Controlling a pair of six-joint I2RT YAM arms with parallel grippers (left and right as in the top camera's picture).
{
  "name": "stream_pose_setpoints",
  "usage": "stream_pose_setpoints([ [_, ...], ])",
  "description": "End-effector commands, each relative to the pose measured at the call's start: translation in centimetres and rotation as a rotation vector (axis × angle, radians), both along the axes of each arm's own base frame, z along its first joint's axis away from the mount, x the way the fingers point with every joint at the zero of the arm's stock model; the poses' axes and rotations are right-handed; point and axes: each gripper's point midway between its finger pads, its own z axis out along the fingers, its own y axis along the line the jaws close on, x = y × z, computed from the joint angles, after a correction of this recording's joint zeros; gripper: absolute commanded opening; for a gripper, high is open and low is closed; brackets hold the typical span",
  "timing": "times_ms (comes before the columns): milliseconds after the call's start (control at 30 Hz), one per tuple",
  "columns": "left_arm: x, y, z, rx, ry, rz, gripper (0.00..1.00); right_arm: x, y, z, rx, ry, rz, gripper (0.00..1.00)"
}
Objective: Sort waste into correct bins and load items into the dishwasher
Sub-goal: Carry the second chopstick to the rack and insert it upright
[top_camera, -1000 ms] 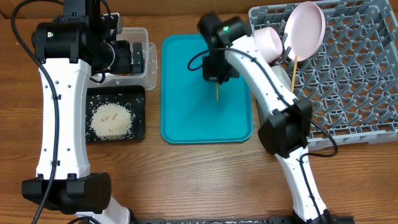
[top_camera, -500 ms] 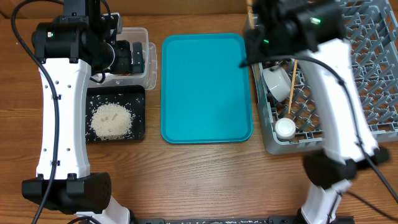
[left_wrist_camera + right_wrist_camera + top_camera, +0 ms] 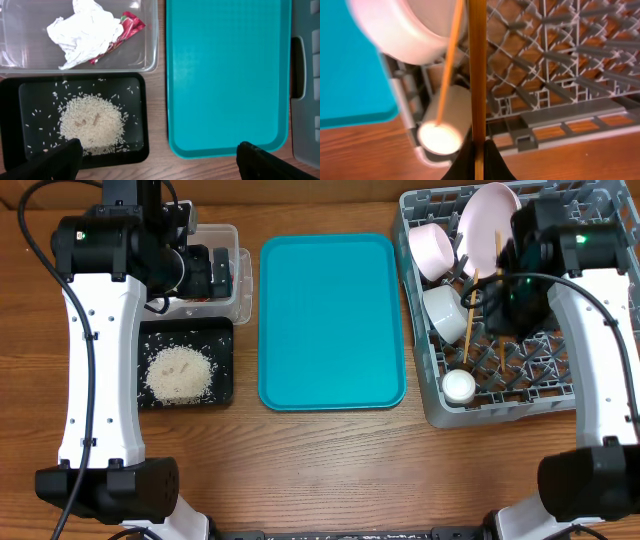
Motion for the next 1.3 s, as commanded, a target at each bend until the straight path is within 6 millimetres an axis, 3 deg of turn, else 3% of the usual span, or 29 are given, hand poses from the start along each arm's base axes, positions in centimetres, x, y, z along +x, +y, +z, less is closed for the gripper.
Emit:
stream_pose_setpoints([
  [0,-0.1,0.2,1.4,0.001,-0.042,0.015,1.00,-0.3,-1.1,-1.6,-0.009,0.029,0.064,0.04],
  [100,-0.1,0.2,1.4,0.001,-0.042,0.015,1.00,-0.3,-1.9,-2.6,-0.011,0.033,0.053,0.04],
  [133,-0.1,0.2,1.4,0.001,-0.042,0.015,1.00,-0.2,-2.2,-2.6,-0.014,0.030,0.048,0.10],
  [200,-0.1,0.2,1.4,0.001,-0.042,0.015,1.00,0.1,-2.7,-2.6,-0.023,0.017,0.038,0.31],
  [300,-0.1,0.2,1.4,0.001,-0.042,0.015,1.00,0.6,-3.2,-2.5,-0.043,-0.002,0.029,0.55],
  [433,-0.1,0.2,1.4,0.001,-0.042,0.015,1.00,1.0,-3.3,-2.4,-0.043,-0.024,0.018,0.62],
  [567,-0.1,0.2,1.4,0.001,-0.042,0.015,1.00,1.3,-3.2,-1.6,-0.037,-0.043,-0.009,0.63],
  [600,-0.1,0.2,1.4,0.001,-0.042,0.015,1.00,1.2,-2.9,-1.0,-0.022,-0.050,-0.005,0.63],
  [667,-0.1,0.2,1.4,0.001,-0.042,0.015,1.00,1.2,-1.9,0.7,0.017,-0.075,0.008,0.74],
  [700,-0.1,0.2,1.4,0.001,-0.042,0.015,1.00,1.2,-1.2,2.2,0.041,-0.105,0.022,0.92],
  [733,-0.1,0.2,1.4,0.001,-0.042,0.015,1.00,1.3,-0.7,3.2,0.055,-0.128,0.032,1.00],
  [867,-0.1,0.2,1.4,0.001,-0.042,0.015,1.00,0.8,2.4,9.5,0.165,-0.281,0.093,1.00],
  [1033,-0.1,0.2,1.4,0.001,-0.042,0.015,1.00,-1.9,7.3,16.6,0.411,-0.449,0.200,1.00],
  [1267,-0.1,0.2,1.4,0.001,-0.042,0.015,1.00,-4.9,7.7,19.9,0.427,-0.560,0.234,1.00],
])
